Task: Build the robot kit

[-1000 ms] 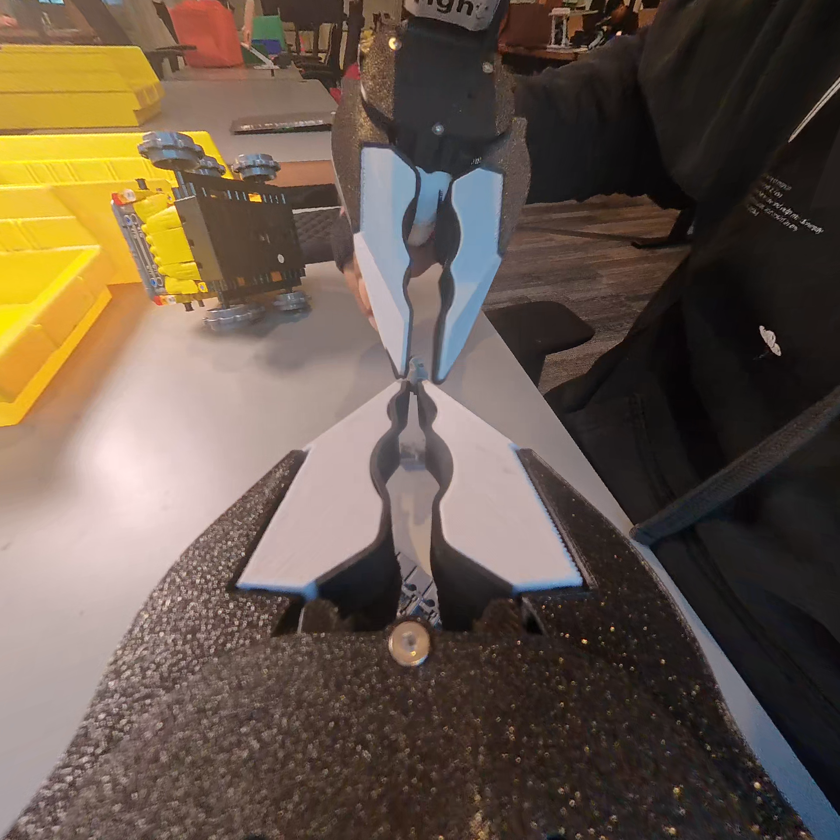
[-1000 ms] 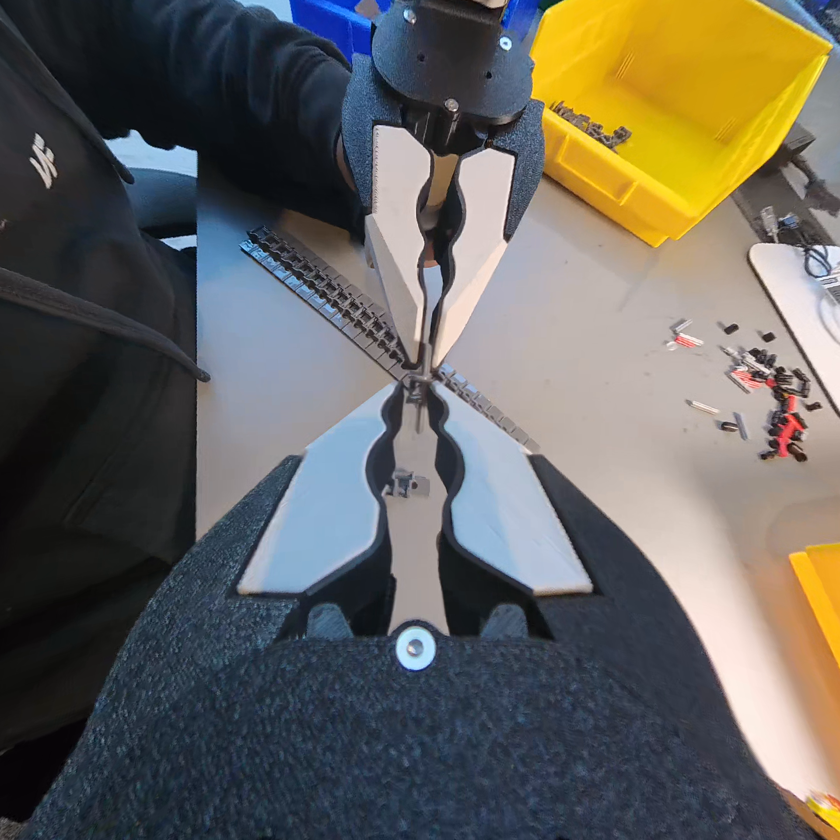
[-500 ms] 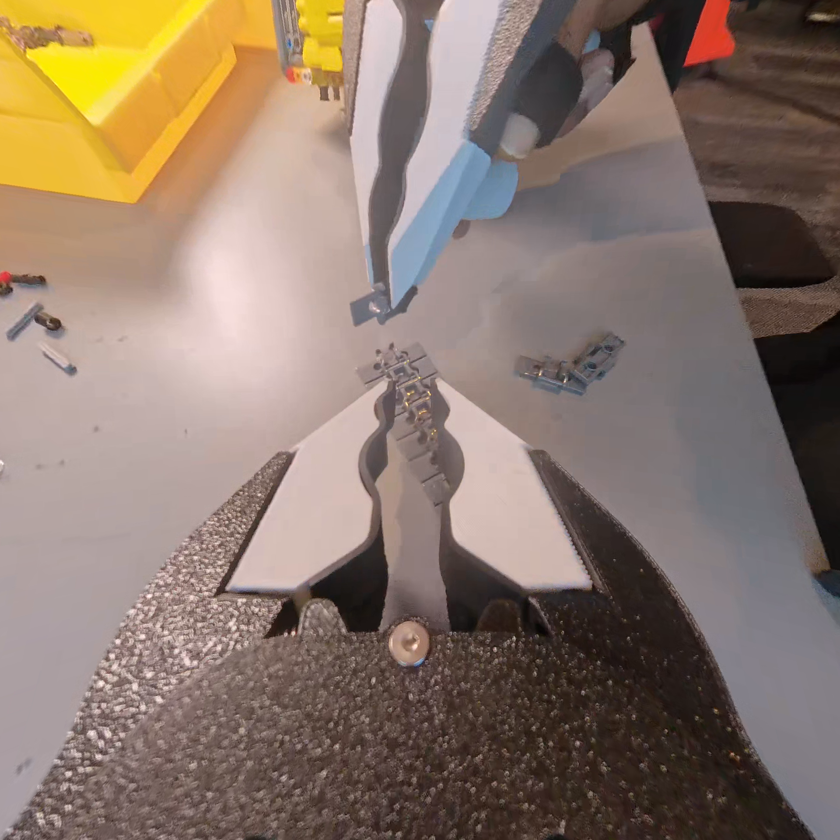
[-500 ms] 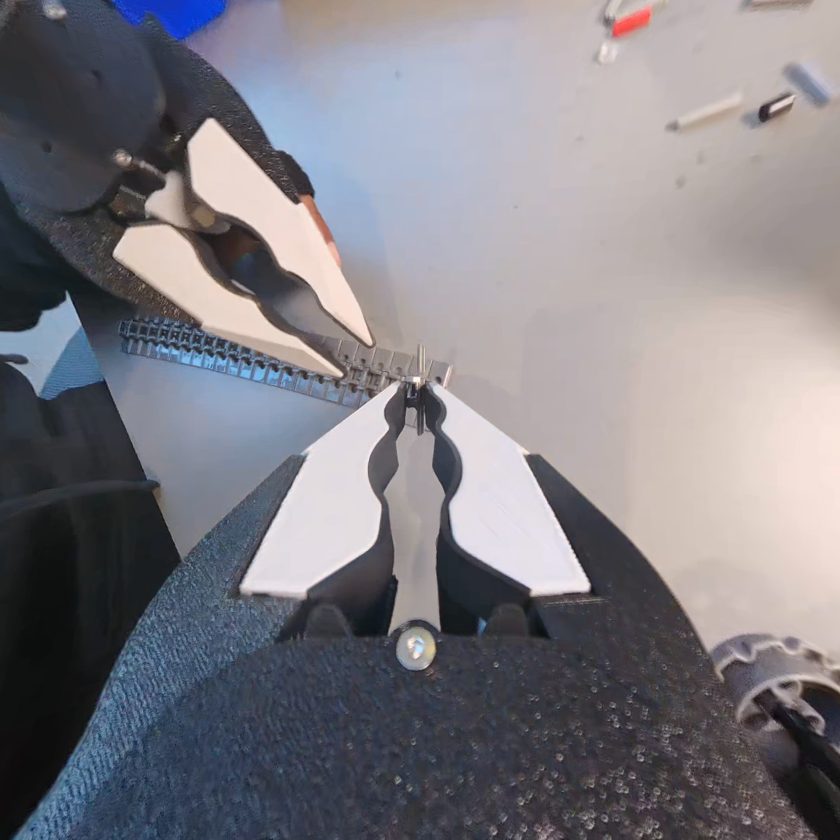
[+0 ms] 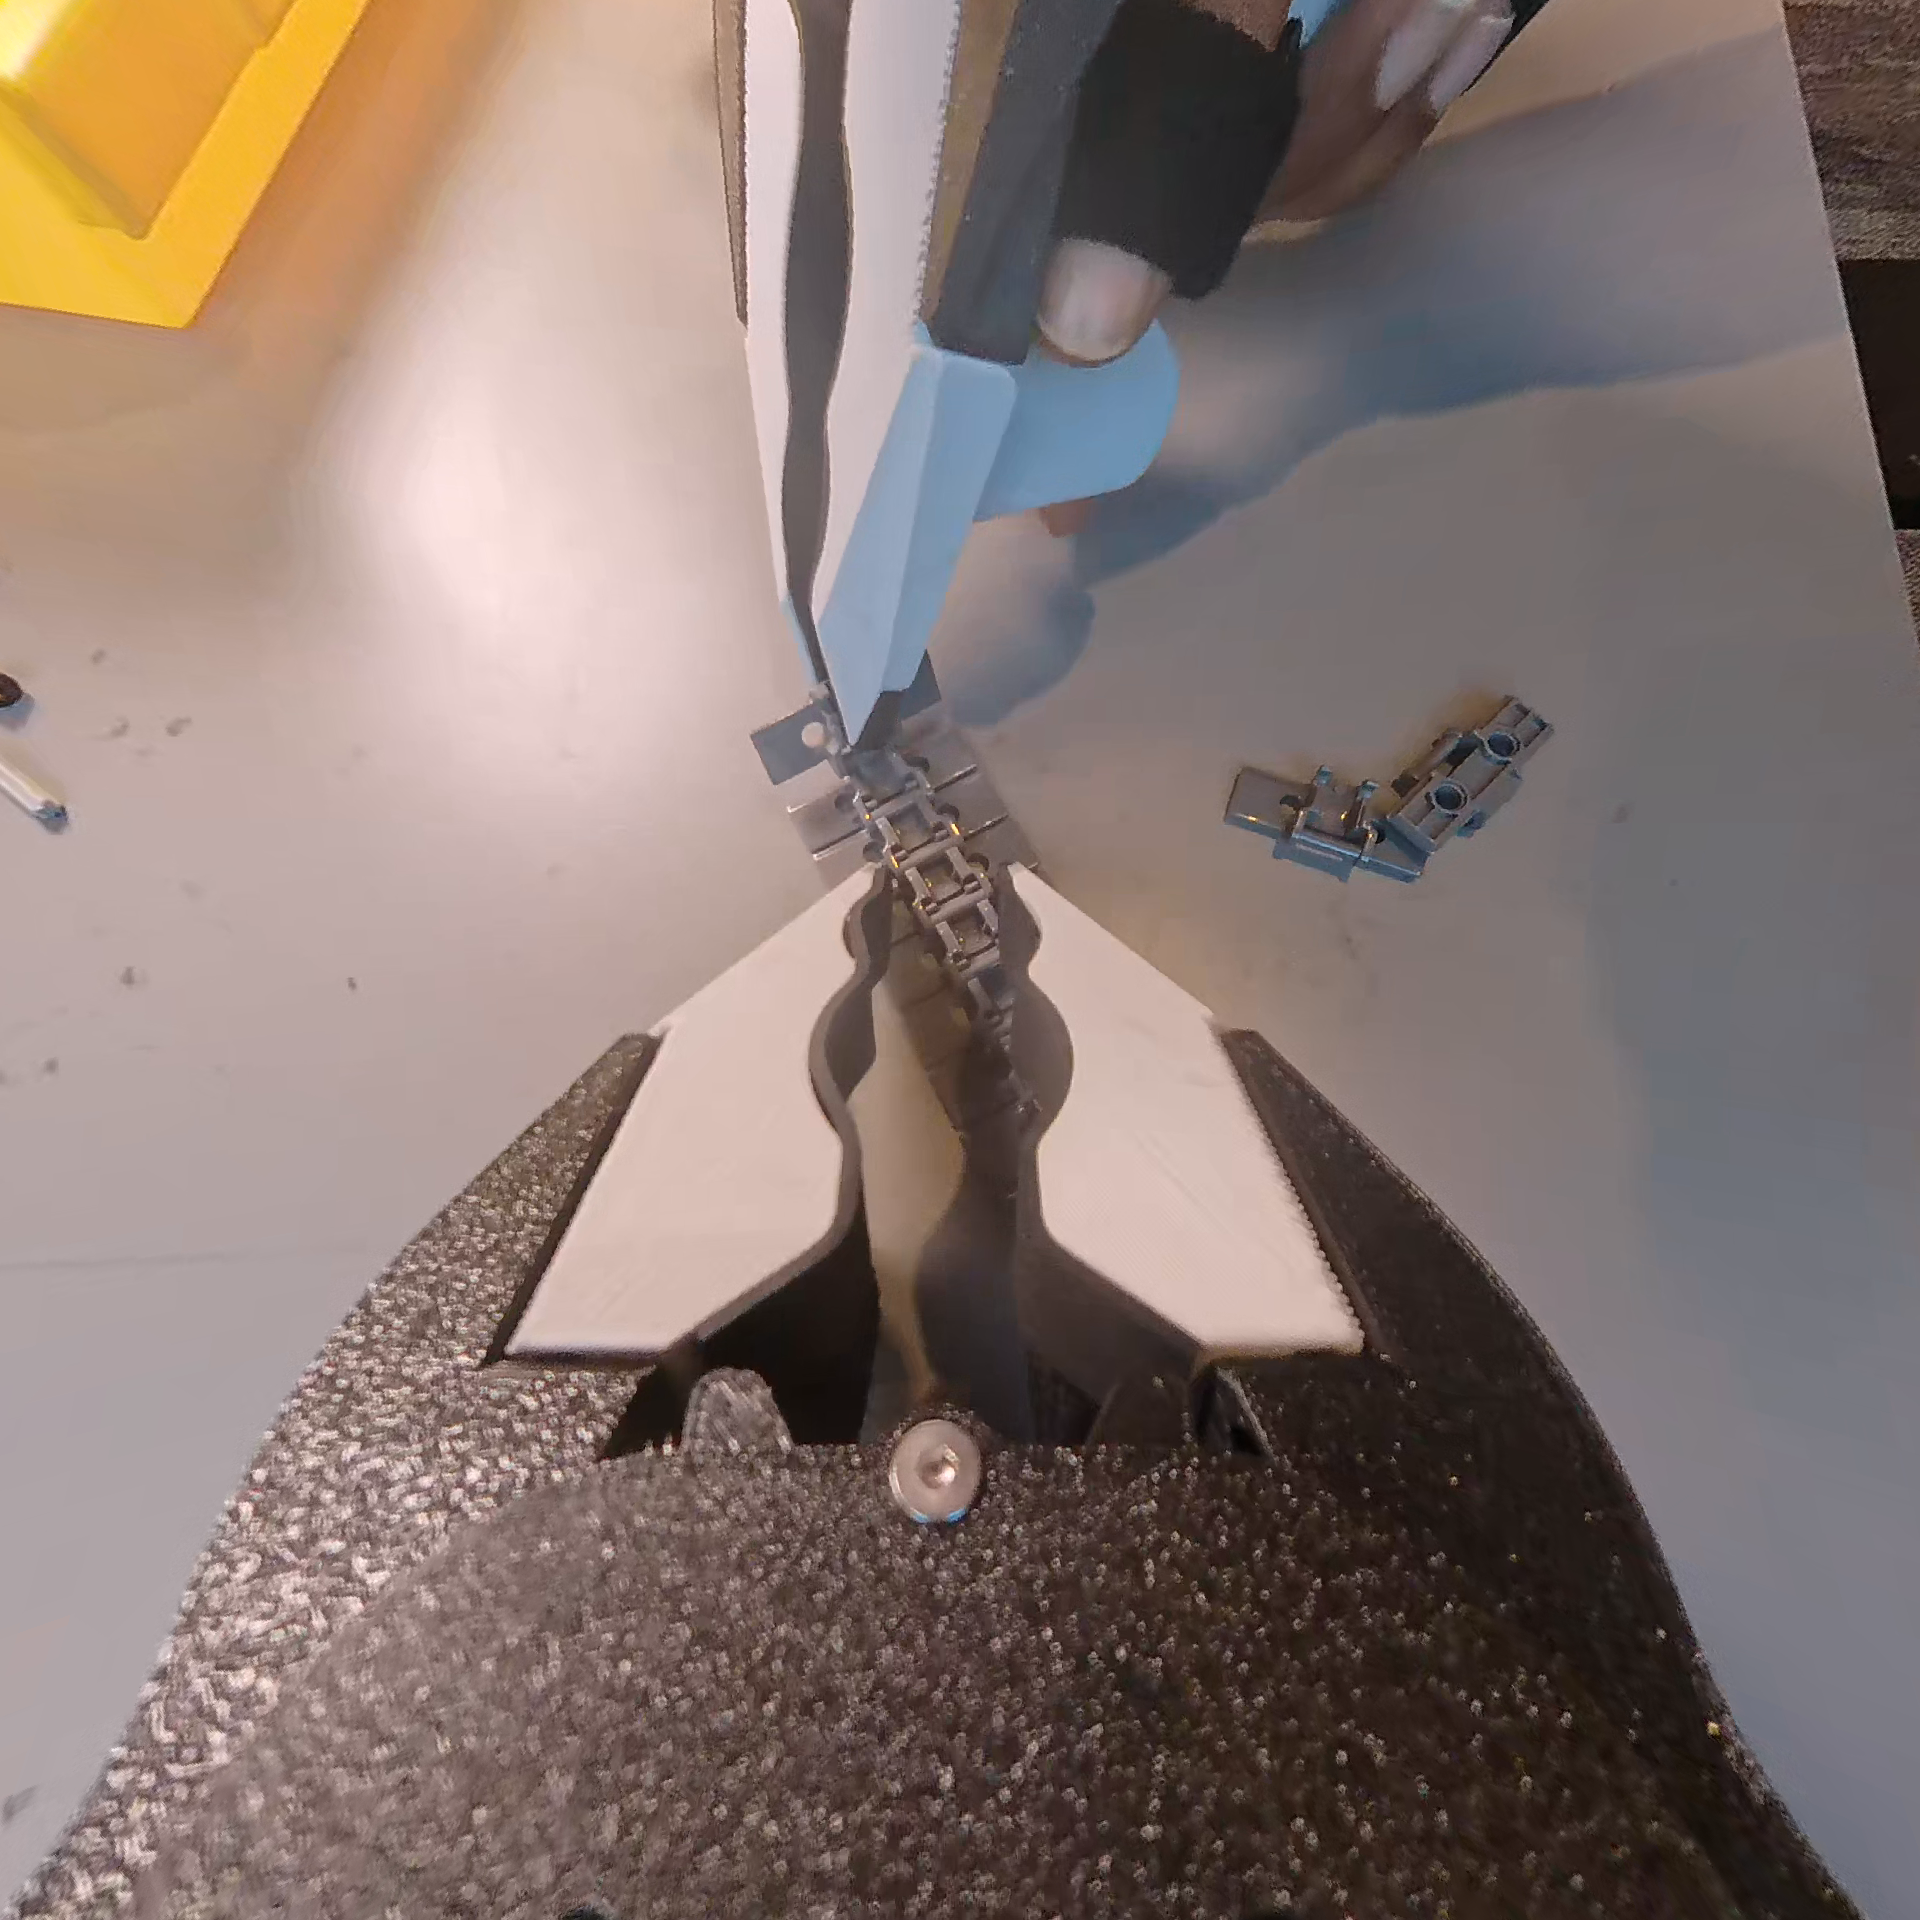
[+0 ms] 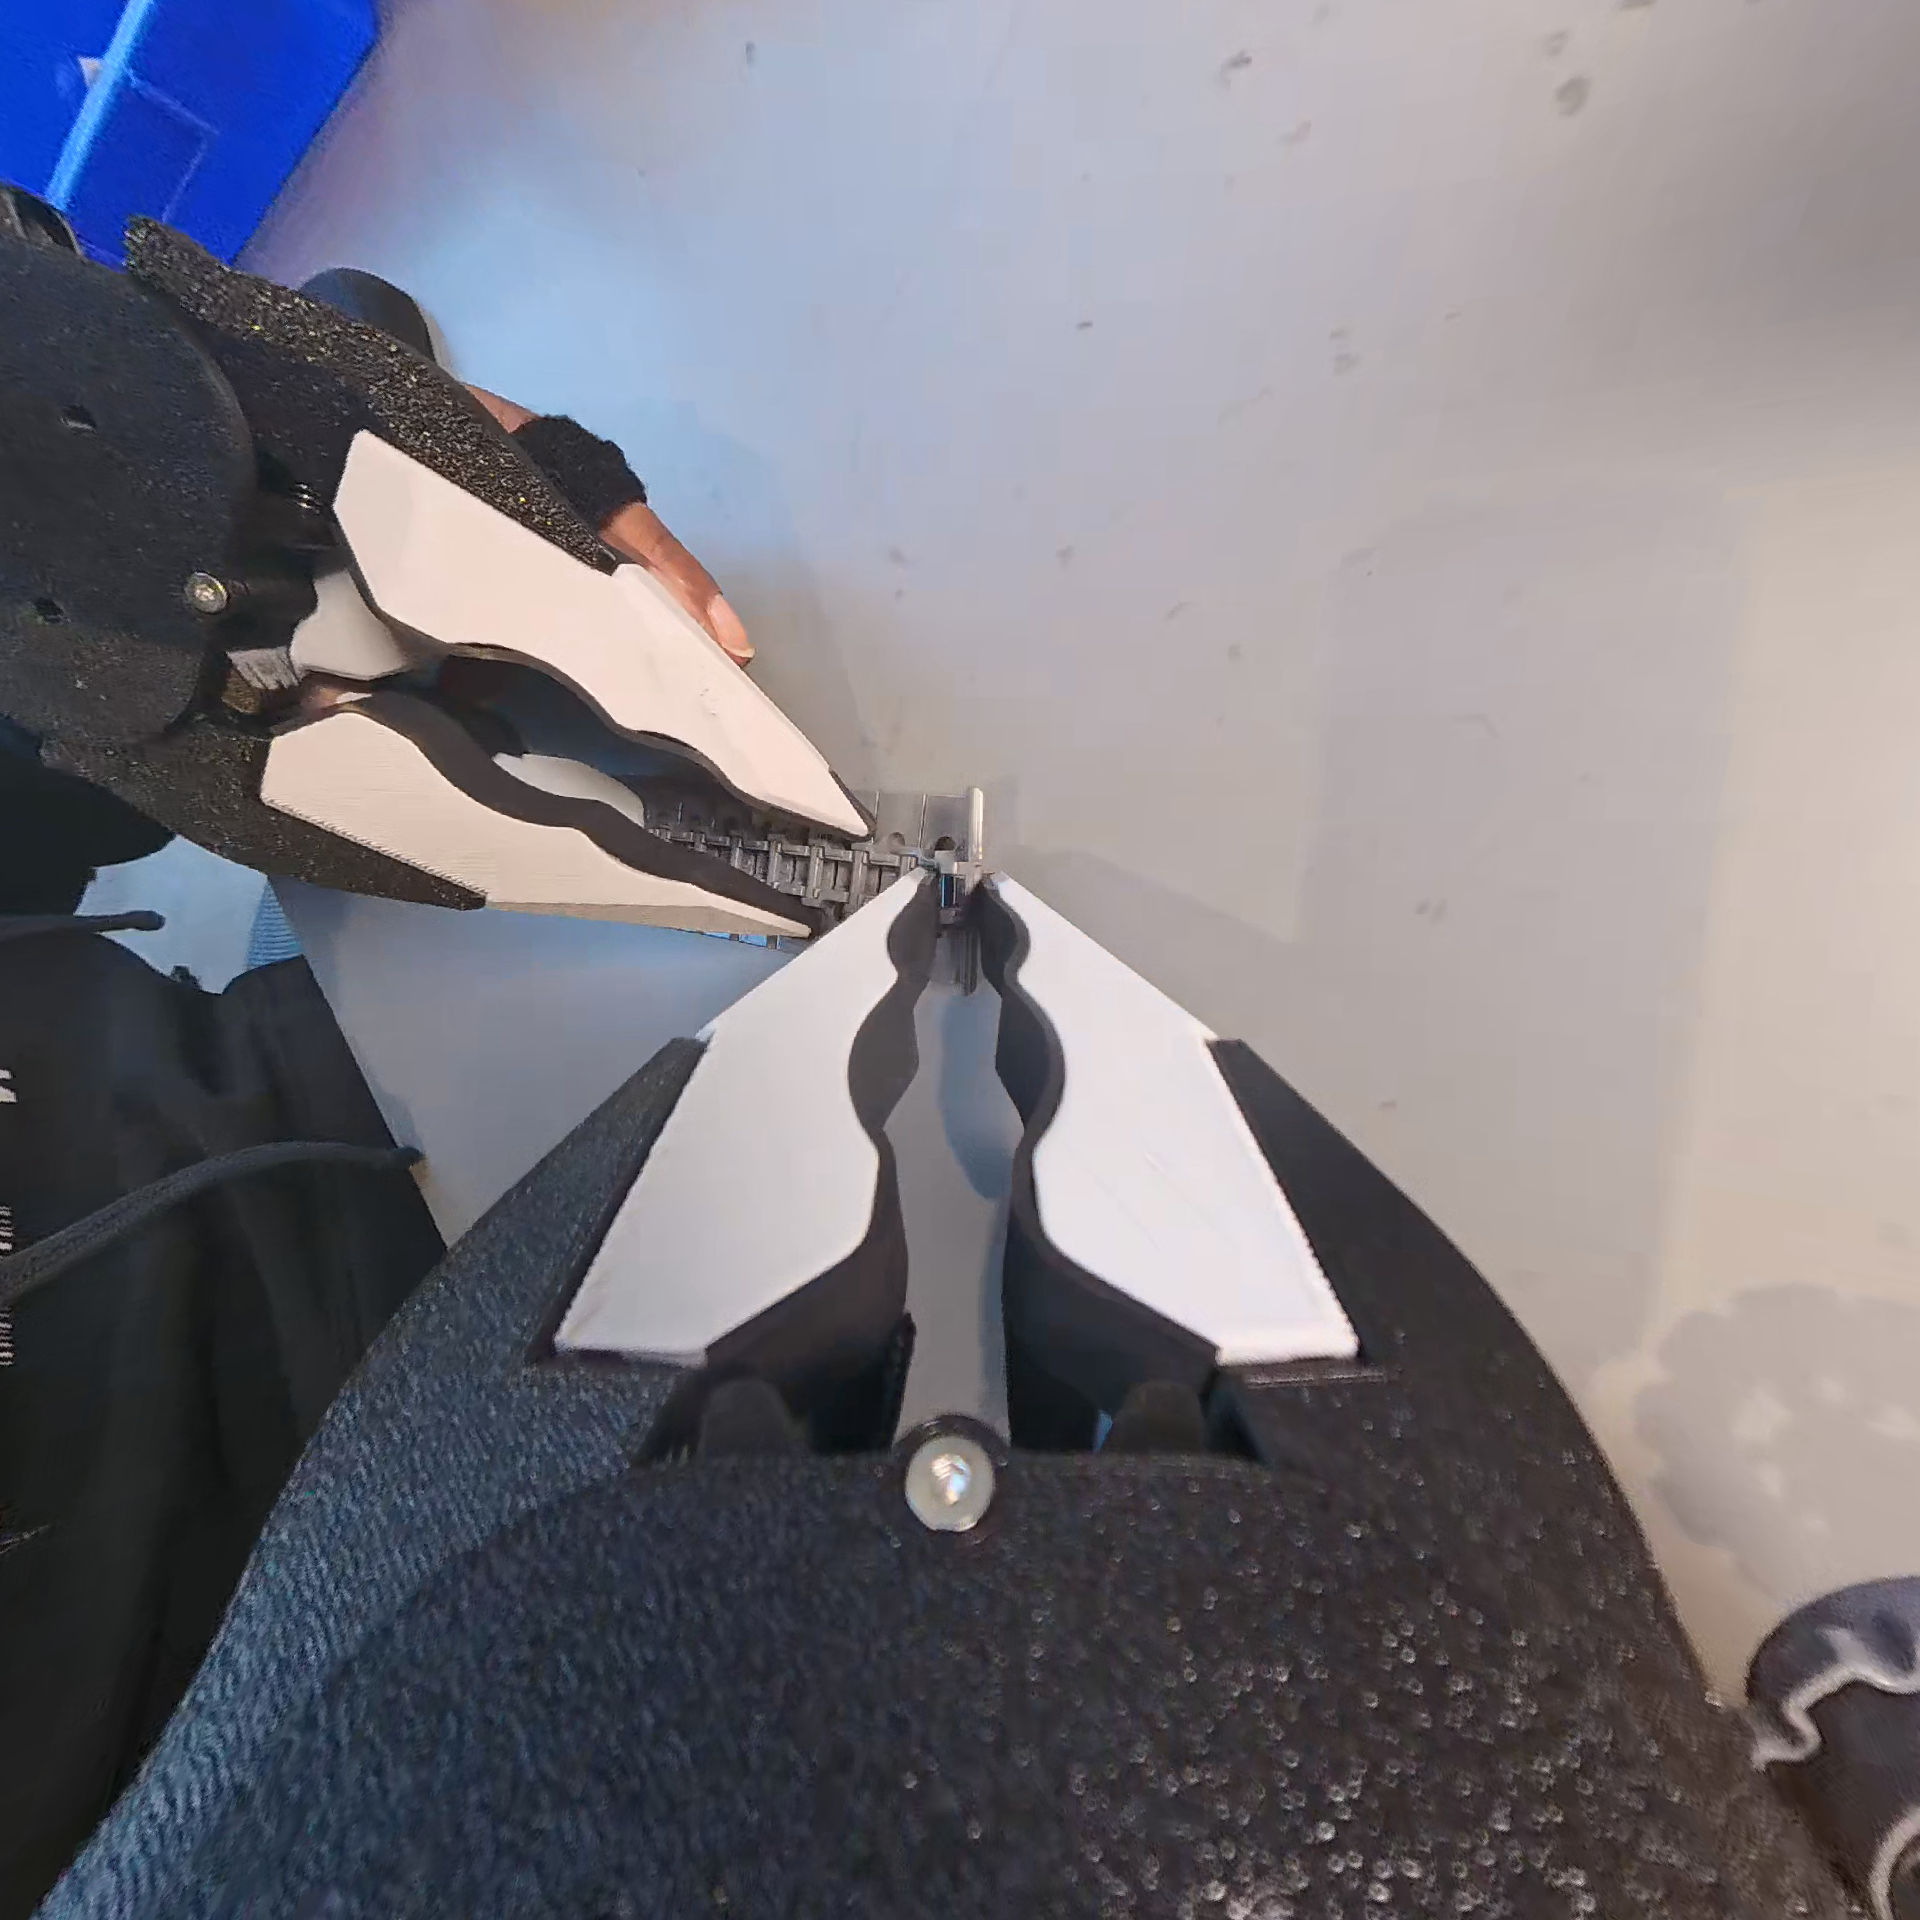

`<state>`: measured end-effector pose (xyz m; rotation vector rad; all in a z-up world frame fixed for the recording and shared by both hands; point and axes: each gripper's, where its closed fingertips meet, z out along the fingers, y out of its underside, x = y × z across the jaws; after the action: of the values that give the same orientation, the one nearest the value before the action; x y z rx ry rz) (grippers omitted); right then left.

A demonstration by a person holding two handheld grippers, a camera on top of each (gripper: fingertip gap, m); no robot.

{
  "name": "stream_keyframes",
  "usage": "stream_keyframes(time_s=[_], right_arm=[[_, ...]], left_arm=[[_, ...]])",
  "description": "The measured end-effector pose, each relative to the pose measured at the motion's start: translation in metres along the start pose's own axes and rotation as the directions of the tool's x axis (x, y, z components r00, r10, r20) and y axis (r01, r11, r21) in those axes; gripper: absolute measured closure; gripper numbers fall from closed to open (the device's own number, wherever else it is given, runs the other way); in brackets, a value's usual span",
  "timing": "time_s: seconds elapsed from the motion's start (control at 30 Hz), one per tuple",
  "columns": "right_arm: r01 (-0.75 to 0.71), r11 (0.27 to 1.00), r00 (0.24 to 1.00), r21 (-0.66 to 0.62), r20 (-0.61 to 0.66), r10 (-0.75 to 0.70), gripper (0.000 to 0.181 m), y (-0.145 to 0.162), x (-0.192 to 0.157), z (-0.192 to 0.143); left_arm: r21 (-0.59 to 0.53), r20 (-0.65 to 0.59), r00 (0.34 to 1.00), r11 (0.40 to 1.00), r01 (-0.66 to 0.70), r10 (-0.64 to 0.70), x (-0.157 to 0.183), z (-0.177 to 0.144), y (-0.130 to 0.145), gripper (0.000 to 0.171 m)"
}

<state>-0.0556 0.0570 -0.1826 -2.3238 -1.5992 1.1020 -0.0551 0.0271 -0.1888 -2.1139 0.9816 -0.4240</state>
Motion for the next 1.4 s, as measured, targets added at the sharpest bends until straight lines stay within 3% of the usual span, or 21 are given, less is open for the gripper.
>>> stream_keyframes(time_s=[0.4, 0.83, 0.93, 1.03, 1.13, 1.27, 1.4], right_arm=[[0.078, 0.99, 0.988, -0.121, -0.122, -0.093, 0.174, 0.003, 0.003, 0.002], [0.048, 0.985, 0.996, -0.165, -0.061, -0.059, 0.173, 0.004, 0.005, 0.004], [0.094, 0.978, 0.992, -0.185, -0.067, -0.108, 0.173, 0.003, 0.005, 0.004], [0.158, 0.972, 0.979, -0.173, -0.099, -0.176, 0.158, -0.001, 0.012, 0.0], [0.089, 0.996, 0.996, -0.02, -0.002, -0.089, 0.145, -0.022, 0.003, -0.015], [0.234, 0.972, 0.972, 0.001, -0.021, -0.234, 0.146, -0.015, -0.012, -0.03], [0.479, 0.867, 0.874, -0.136, -0.025, -0.486, 0.148, 0.03, -0.036, -0.021]], left_arm=[[-0.006, 0.022, 1.0, 1.0, -0.016, 0.017, 0.001, 0.0, 0.0, 0.154], [-0.007, 0.028, 0.999, 1.0, -0.024, 0.024, 0.001, 0.0, 0.0, 0.154], [-0.002, 0.027, 0.999, 1.0, -0.023, 0.023, 0.001, 0.0, 0.001, 0.154], [-0.002, 0.025, 0.999, 1.0, -0.028, 0.028, 0.001, 0.0, 0.001, 0.154], [-0.002, 0.02, 0.999, 1.0, -0.029, 0.029, 0.002, -0.001, 0.001, 0.154], [-0.001, 0.016, 0.999, 0.999, -0.033, 0.033, 0.002, 0.0, 0.001, 0.155], [0.001, 0.01, 0.999, 0.999, -0.041, 0.041, 0.002, -0.001, 0.001, 0.154]])
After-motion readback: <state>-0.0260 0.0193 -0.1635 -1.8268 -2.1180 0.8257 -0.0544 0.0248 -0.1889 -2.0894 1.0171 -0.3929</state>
